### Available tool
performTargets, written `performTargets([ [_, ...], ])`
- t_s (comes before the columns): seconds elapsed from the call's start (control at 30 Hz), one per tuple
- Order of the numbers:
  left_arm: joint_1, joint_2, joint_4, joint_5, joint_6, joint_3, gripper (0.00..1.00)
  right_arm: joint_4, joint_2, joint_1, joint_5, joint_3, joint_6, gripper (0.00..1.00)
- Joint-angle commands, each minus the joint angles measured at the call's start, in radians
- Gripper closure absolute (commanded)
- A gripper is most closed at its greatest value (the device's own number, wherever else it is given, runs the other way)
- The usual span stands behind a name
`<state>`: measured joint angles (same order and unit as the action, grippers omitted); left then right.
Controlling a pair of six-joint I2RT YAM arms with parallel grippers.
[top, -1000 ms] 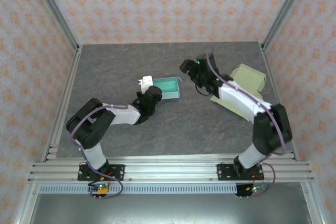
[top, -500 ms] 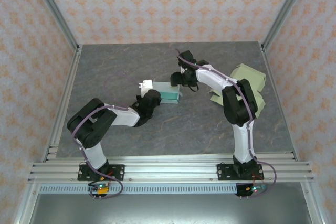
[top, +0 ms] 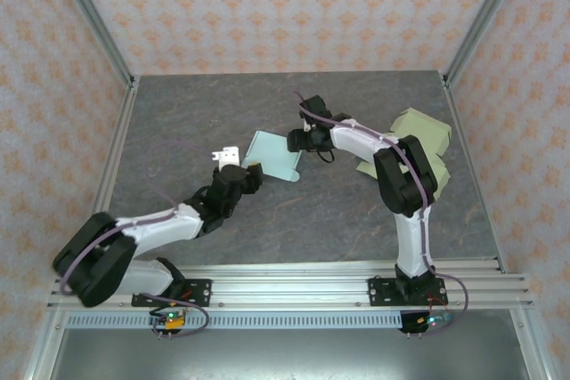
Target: Fold the paper box
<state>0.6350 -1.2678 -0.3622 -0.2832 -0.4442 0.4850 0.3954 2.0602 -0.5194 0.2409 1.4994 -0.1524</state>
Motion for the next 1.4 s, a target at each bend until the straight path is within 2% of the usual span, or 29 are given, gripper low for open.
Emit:
performTargets([
  [0.0,-0.014,0.099,0.100,0.024,0.002,0.006,0.23,0.023,0.012,-0.005,-0.064,-0.082,0.026,0.29],
  [0.07,-0.041,0.104,0.156,0.035,0.000,0.049,0.21,-0.012,-0.003,-0.007,-0.040,-0.104,0.055,0.29],
  [0.13,-0.104,0.056,0.206,0.110,-0.018,0.114,0.21,-0.043,-0.018,-0.007,-0.008,-0.122,0.095,0.29],
  [0.27,-0.187,-0.120,0.244,0.175,-0.033,0.225,0.23,-0.075,-0.052,-0.004,0.010,-0.125,0.127,0.26],
  [0.47,-0.220,-0.344,0.271,0.221,-0.032,0.361,0.30,-0.093,-0.129,0.014,0.099,-0.110,0.054,0.25],
  [0.6,-0.221,-0.441,0.280,0.231,-0.062,0.404,0.34,-0.081,-0.183,0.039,0.113,-0.132,-0.064,0.23],
  [0.77,-0.221,-0.475,0.305,0.235,-0.117,0.419,0.38,-0.154,-0.255,0.081,0.221,-0.260,-0.258,0.22],
  [0.97,-0.254,-0.492,0.324,0.251,-0.180,0.400,0.41,-0.250,-0.256,0.147,0.379,-0.359,-0.426,0.20],
  [1.17,-0.292,-0.521,0.301,0.332,-0.209,0.380,0.49,-0.294,-0.236,0.170,0.463,-0.378,-0.457,0.16],
  [1.37,-0.324,-0.523,0.281,0.392,-0.245,0.359,0.58,-0.441,-0.224,0.171,0.503,-0.428,-0.581,0.15],
])
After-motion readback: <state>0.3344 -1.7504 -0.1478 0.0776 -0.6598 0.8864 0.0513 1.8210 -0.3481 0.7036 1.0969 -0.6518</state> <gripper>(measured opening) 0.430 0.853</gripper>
